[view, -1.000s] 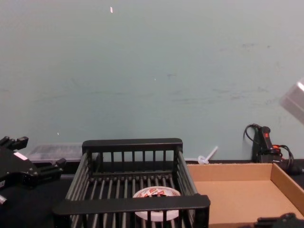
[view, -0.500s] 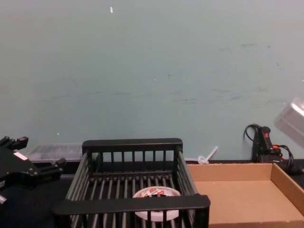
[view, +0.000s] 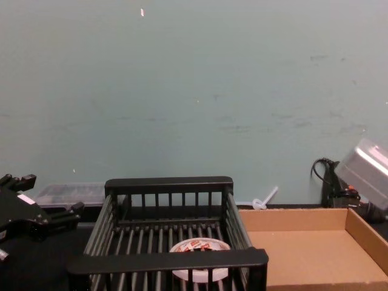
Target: Pick up the white tape and place it into the black box , Pick up the silver tape and place it into the brown box.
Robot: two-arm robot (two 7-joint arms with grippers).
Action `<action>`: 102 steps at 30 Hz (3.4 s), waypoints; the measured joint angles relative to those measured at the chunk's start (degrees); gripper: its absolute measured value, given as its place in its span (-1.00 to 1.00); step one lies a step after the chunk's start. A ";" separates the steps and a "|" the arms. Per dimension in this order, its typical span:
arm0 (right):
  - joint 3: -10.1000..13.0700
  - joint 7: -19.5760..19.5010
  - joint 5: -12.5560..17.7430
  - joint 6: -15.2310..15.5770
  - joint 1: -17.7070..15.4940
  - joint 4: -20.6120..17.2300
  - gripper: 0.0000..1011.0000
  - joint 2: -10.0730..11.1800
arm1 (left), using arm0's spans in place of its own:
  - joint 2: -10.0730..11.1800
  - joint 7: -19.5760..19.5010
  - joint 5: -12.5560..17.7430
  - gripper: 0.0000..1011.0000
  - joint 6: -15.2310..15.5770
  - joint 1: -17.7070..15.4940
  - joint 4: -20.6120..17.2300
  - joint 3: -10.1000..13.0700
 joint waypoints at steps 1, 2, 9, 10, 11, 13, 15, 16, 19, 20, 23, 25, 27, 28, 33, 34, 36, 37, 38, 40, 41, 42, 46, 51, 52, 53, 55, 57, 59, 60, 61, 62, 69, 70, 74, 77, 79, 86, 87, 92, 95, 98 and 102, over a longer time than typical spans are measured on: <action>-0.07 -0.03 -0.11 -0.02 0.10 0.16 0.98 -0.09 | 0.00 0.00 0.00 0.98 0.00 0.00 0.00 0.00; -0.14 -0.06 -0.22 -0.03 0.20 0.31 0.98 -0.19 | 0.00 0.00 0.00 0.98 0.00 0.00 0.00 0.00; -0.51 -0.55 -1.18 -0.28 0.94 1.86 0.98 -1.40 | 0.00 0.00 0.00 0.98 0.00 0.00 0.00 0.00; -0.52 -0.59 -1.24 -0.32 0.99 2.02 0.98 -1.53 | 0.00 0.00 0.00 0.98 0.00 0.00 0.00 0.00; -0.54 -0.64 -1.33 -0.35 1.04 2.18 0.98 -1.65 | 0.00 0.00 0.00 0.98 0.00 0.00 0.00 0.00; -0.59 -0.80 -1.64 -0.39 1.19 2.60 0.98 -2.04 | 0.00 0.00 0.00 0.98 0.00 0.00 0.00 0.00; -0.64 -0.83 -1.88 -0.41 1.33 2.96 0.98 -2.35 | 0.00 0.00 0.00 0.98 0.00 0.00 0.00 0.00; -0.67 -0.83 -1.96 -0.41 1.40 3.08 0.98 -2.47 | 0.00 0.00 0.00 0.98 0.00 0.00 0.00 0.00; -0.77 -0.83 -2.32 -0.41 1.57 3.52 0.98 -2.82 | 0.00 0.00 0.00 0.98 0.00 0.00 0.00 0.00; -0.77 -0.83 -2.32 -0.41 1.57 3.52 0.98 -2.82 | 0.00 0.00 0.00 0.98 0.00 0.00 0.00 0.00; -0.85 -0.79 -2.68 -0.35 1.68 3.86 0.98 -3.05 | 0.00 0.00 0.00 0.98 0.00 0.00 0.00 0.00; -0.86 -0.72 -2.86 -0.26 1.69 4.04 0.98 -3.17 | 0.00 0.00 0.00 0.98 0.00 0.00 0.00 0.00; -0.85 -0.65 -2.94 -0.23 1.69 4.08 0.98 -3.22 | 0.00 0.00 0.00 0.98 0.00 0.00 0.00 0.00; -0.85 -0.58 -2.99 -0.21 1.69 4.14 0.98 -3.28 | 0.00 0.00 0.00 0.98 0.00 0.00 0.00 0.00; -0.66 -0.45 -3.08 -0.24 1.68 4.26 0.98 -3.44 | 0.00 0.00 0.00 0.98 0.00 0.00 0.00 0.00; -0.66 -0.45 -3.09 -0.25 1.67 4.26 0.98 -3.43 | 0.00 0.00 0.00 0.98 0.00 0.00 0.00 0.00; -0.66 -0.44 -3.09 -0.24 1.67 4.26 0.98 -3.43 | 0.00 0.00 0.00 0.98 0.00 0.00 0.00 0.00; -0.66 -0.44 -3.09 -0.25 1.67 4.26 0.98 -3.43 | 0.00 0.00 0.00 0.98 0.00 0.00 0.00 0.00; -0.66 -0.44 -3.09 -0.25 1.67 4.26 0.98 -3.43 | 0.00 0.00 0.00 0.98 0.00 0.00 0.00 0.00; -0.66 -0.44 -3.09 -0.25 1.67 4.26 0.98 -3.42 | 0.00 0.00 0.00 0.98 0.00 0.00 0.00 0.00; -0.66 -0.44 -3.09 -0.24 1.67 4.26 0.98 -3.42 | 0.00 0.00 0.00 0.98 0.00 0.00 0.00 0.00; -0.66 -0.44 -3.09 -0.24 1.67 4.26 0.98 -3.41 | 0.00 0.00 0.00 0.98 0.00 0.00 0.00 0.00; -0.67 -0.44 -3.09 -0.24 1.67 4.26 0.98 -3.40 | 0.00 0.00 0.00 0.98 0.00 0.00 0.00 0.00; -0.67 -0.44 -3.09 -0.23 1.67 4.25 0.83 -3.39 | 0.00 0.00 0.00 0.98 0.00 0.00 0.00 0.00; -0.67 -0.44 -3.09 -0.23 1.67 4.24 0.83 -3.39 | 0.00 0.00 0.00 0.98 0.00 0.00 0.00 0.00; -0.67 -0.44 -3.09 -0.22 1.67 4.23 0.74 -3.39 | 0.00 0.00 0.00 0.98 0.00 0.00 0.00 0.00; -0.67 -0.44 -3.09 -0.22 1.67 4.23 0.65 -3.39 | 0.00 0.00 0.00 0.98 0.00 0.00 0.00 0.00; -0.67 -0.45 -3.09 -0.21 1.67 4.22 0.58 -3.38 | 0.00 0.00 0.00 0.98 0.00 0.00 0.00 0.00; -0.67 -0.45 -3.09 -0.20 1.67 4.21 0.47 -3.39 | 0.00 0.00 0.00 0.98 0.00 0.00 0.00 0.00; -0.67 -0.45 -3.09 -0.20 1.67 4.21 0.36 -3.39 | 0.00 0.00 0.00 0.98 0.00 0.00 0.00 0.00; -0.67 -0.45 -3.09 -0.19 1.67 4.21 0.32 -3.39 | 0.00 0.00 0.00 0.98 0.00 0.00 0.00 0.00; -0.67 -0.45 -3.09 -0.18 1.67 4.21 0.28 -3.39 | 0.00 0.00 0.00 0.98 0.00 0.00 0.00 0.00; -0.67 -0.45 -3.08 -0.17 1.67 4.21 -0.17 -3.38 | 0.00 0.00 0.00 0.98 0.00 0.00 0.00 0.00; -0.67 -0.45 -3.08 -0.17 1.67 4.21 -0.24 -3.39 | 0.00 0.00 0.00 0.98 0.00 0.00 0.00 0.00; -0.67 -0.45 -3.09 -0.17 1.67 4.21 -0.52 -3.39 | 0.00 0.00 0.00 0.98 0.00 0.00 0.00 0.00; -0.67 -0.45 -3.08 -0.17 1.67 4.21 -0.68 -3.38 | 0.00 0.00 0.00 0.98 0.00 0.00 0.00 0.00; -0.67 -0.45 -3.09 -0.17 1.67 4.21 -0.69 -3.38 | 0.00 0.00 0.00 0.98 0.00 0.00 0.00 0.00; -0.67 -0.45 -3.09 -0.18 1.67 4.21 -0.69 -3.39 | 0.00 0.00 0.00 0.98 0.00 0.00 0.00 0.00; -0.67 -0.45 -3.09 -0.18 1.67 4.21 -0.69 -3.38 | 0.00 0.00 0.00 0.98 0.00 0.00 0.00 0.00; -0.11 -0.71 -3.00 -0.22 1.32 4.17 -0.69 -3.49 | 0.00 0.00 0.00 0.98 0.00 0.00 0.00 0.00; 1.13 -1.46 -2.45 -0.23 0.99 4.02 -0.69 -3.67 | 0.00 0.00 0.00 0.98 0.00 0.00 0.00 0.01; 2.09 -2.12 -2.08 -0.25 0.87 3.93 -0.69 -3.77 | 0.00 0.00 0.00 0.98 0.00 0.00 0.00 0.00; 4.35 -3.51 -1.28 -0.39 0.94 3.86 -0.69 -3.98 | 0.00 0.00 0.00 0.98 0.00 0.00 0.00 0.00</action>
